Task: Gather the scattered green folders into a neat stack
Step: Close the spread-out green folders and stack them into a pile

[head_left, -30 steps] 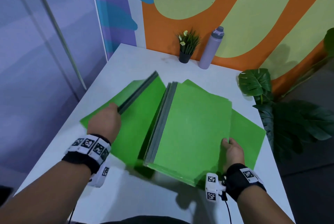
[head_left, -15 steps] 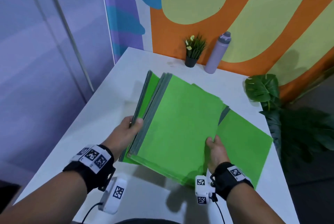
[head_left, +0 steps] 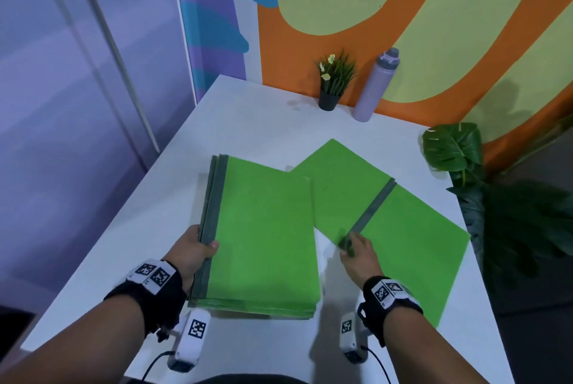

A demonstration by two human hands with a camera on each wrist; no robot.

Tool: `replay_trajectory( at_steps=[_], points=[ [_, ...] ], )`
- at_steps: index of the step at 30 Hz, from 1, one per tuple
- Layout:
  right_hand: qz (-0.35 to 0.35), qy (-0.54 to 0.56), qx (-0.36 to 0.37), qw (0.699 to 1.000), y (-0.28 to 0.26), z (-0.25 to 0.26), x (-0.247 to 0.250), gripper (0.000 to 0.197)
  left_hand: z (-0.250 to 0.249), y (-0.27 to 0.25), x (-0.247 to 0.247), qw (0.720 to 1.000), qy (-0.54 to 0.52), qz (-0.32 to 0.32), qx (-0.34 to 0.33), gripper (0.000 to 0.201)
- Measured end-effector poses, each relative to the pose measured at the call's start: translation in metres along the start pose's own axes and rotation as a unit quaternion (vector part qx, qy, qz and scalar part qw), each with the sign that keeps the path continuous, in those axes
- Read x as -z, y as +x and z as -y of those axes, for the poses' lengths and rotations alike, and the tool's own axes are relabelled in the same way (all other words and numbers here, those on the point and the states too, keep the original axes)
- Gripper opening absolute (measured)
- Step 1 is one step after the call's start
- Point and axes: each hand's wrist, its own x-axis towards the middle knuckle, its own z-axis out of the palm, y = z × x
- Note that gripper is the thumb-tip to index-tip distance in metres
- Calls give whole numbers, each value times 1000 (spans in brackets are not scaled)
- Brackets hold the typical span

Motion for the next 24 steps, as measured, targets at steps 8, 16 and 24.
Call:
replay_trajectory(
  at_steps=[8,16,24],
  points=[
    [28,-166,59,984,-12,-49,16,28,11,14,12,999,-44,-6,-8,31],
    [-44,-209,-112,970,-22,-39,20,52,29,26,-9,997,36,60,28,37],
    [-86,-225,-182,953,-40,-38,-10,58,55,41,-26,988,128,52,76,64]
  ],
)
